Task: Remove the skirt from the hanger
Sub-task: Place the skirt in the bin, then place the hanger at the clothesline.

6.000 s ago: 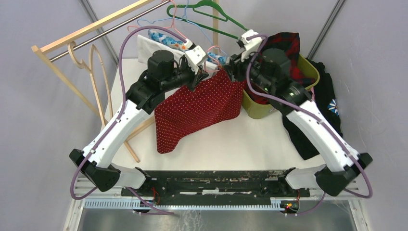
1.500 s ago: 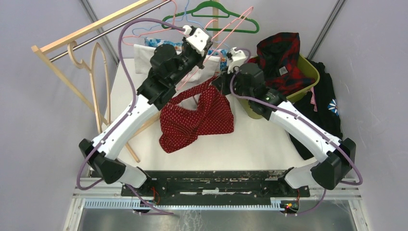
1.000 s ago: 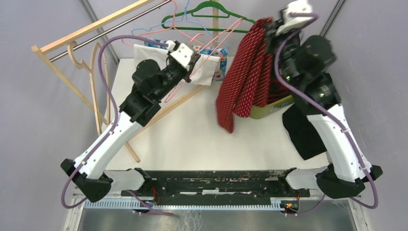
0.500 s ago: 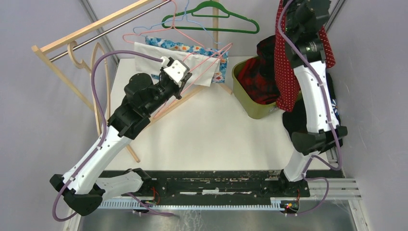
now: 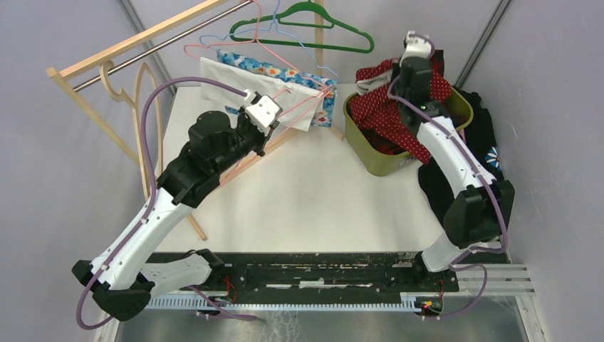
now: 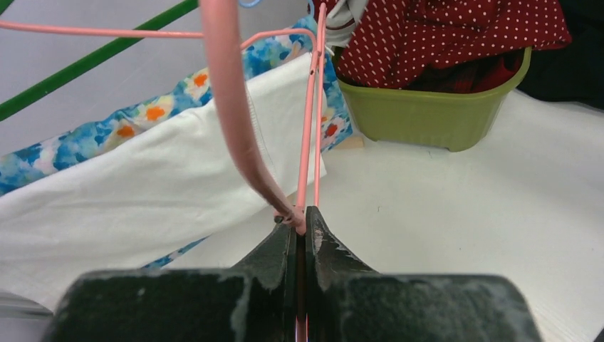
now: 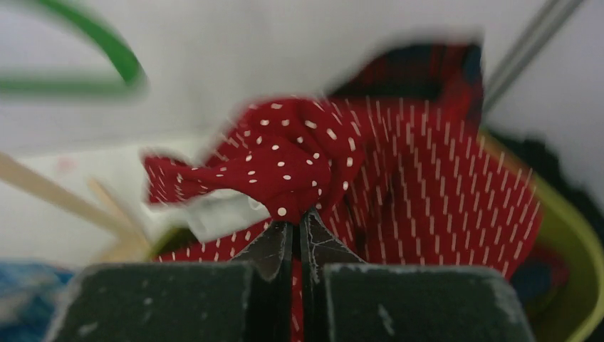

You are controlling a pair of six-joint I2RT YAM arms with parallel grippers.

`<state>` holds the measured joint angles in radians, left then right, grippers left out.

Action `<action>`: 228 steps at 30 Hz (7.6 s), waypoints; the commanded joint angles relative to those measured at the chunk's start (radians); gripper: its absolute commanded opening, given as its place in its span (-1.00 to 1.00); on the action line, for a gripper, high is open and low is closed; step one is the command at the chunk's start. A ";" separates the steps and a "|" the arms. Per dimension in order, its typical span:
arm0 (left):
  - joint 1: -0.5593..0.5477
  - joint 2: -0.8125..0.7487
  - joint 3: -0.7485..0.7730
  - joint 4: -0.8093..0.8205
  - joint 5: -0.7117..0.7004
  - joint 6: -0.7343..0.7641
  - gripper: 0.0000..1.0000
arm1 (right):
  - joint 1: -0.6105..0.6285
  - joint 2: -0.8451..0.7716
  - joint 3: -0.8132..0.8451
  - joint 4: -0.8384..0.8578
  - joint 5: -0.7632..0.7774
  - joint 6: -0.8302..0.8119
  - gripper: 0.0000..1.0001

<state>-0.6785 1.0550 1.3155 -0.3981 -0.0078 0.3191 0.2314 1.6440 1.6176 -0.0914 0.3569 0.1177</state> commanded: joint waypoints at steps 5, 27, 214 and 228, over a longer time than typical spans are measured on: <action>0.003 0.001 0.092 -0.047 -0.026 -0.003 -0.94 | -0.001 -0.215 -0.438 -0.131 0.089 0.237 -0.99; 0.004 -0.120 0.252 -0.593 -0.069 -0.169 -0.94 | -0.008 -0.034 -0.109 -0.323 0.287 0.199 0.56; 0.394 -0.167 0.033 0.298 0.228 -0.276 0.98 | 0.133 -0.178 -0.028 -0.548 0.250 0.258 0.67; 0.285 0.131 0.186 0.357 0.214 -0.352 0.89 | 0.132 -0.199 -0.071 -0.509 0.284 0.212 0.68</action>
<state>-0.3672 1.1519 1.4120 -0.1059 0.2115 0.0143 0.3603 1.4849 1.5585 -0.6495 0.6079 0.3569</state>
